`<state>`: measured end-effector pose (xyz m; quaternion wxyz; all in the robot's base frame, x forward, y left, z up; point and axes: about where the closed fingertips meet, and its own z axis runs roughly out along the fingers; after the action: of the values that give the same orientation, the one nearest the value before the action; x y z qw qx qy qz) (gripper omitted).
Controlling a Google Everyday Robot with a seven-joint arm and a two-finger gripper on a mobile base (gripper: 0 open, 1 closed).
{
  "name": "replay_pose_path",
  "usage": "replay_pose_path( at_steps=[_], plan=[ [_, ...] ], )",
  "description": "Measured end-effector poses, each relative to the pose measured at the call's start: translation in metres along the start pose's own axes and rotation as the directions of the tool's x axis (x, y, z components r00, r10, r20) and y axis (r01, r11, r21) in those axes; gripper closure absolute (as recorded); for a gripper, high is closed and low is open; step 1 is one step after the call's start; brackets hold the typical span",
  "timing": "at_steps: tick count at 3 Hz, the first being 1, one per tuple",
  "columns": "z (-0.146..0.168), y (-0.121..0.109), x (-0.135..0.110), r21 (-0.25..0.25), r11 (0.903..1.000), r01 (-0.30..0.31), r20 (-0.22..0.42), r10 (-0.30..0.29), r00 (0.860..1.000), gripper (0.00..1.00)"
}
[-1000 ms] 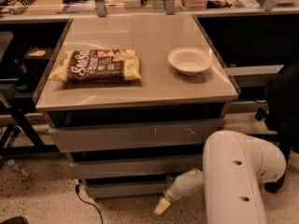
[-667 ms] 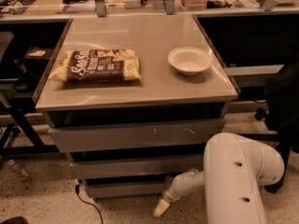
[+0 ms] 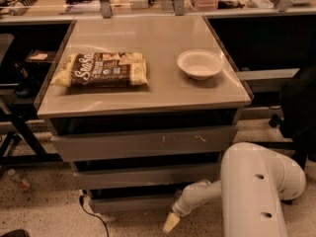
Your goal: Open bottom drawer
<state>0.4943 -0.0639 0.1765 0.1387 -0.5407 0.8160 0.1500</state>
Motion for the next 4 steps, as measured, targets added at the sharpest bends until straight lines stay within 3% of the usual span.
replay_pose_path(
  at_steps=[1,2,4],
  plan=[
    [-0.003,0.017,0.01,-0.05,0.9985,-0.025,-0.004,0.025,1.0,0.0],
    [-0.006,0.017,0.008,-0.05,0.9984,-0.025,-0.004,0.025,1.0,0.0],
    [-0.019,0.065,0.032,-0.155,0.9868,-0.048,0.017,0.051,0.999,0.0]
  ],
)
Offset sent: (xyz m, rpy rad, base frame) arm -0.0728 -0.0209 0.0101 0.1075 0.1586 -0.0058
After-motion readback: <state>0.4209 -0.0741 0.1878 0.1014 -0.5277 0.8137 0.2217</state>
